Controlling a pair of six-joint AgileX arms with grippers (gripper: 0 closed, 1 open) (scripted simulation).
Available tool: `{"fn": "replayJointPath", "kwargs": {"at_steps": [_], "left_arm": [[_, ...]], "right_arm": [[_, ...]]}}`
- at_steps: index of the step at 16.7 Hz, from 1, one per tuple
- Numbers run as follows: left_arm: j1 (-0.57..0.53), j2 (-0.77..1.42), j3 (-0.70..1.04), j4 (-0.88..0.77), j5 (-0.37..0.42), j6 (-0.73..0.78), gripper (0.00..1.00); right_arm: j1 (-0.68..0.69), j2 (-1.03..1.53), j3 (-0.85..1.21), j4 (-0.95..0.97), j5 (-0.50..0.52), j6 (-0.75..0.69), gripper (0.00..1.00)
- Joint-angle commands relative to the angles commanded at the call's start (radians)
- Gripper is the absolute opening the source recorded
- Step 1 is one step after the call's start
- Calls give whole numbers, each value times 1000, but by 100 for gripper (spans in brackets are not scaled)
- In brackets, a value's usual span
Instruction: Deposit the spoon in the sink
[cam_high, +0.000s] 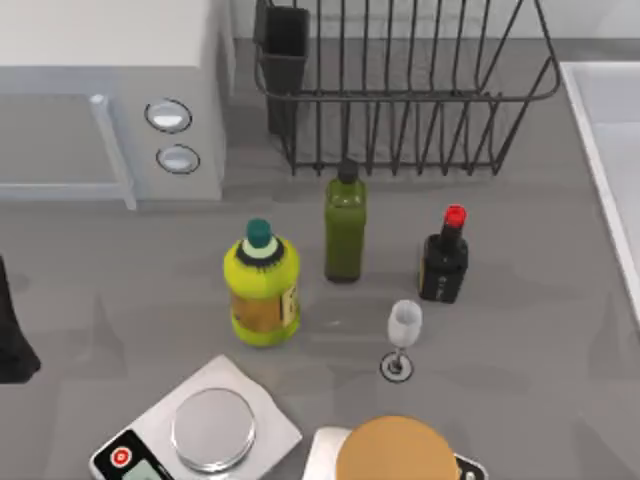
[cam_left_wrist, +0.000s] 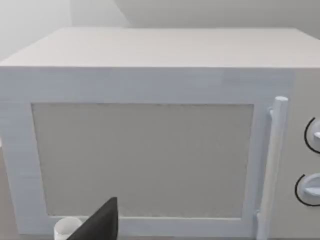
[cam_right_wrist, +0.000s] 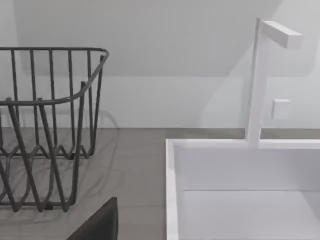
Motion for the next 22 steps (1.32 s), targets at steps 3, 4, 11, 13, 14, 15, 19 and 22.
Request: {"fn": "replayJointPath", "kwargs": {"at_steps": [3,4,11,13,14,15,19,22], "left_arm": [[0,0,0,0,0,0,100],[0,0,0,0,0,0,100],[0,0,0,0,0,0,100],[0,0,0,0,0,0,100],[0,0,0,0,0,0,100],[0,0,0,0,0,0,100],[0,0,0,0,0,0,100],[0,0,0,0,0,0,100]], "right_arm": [[-7,13,11,-13,-1,2,100],[-19,34,29,-34,-2,6,100],[-198,465,304,-397,-40,66,100],[-263,646,402,-536,-54,88,100],[-295,735,450,-604,-60,99,100],[-327,820,497,-670,-67,109,100],[-438,1098,668,-896,-89,146,100],[-497,1235,763,-1011,-101,165,100]]}}
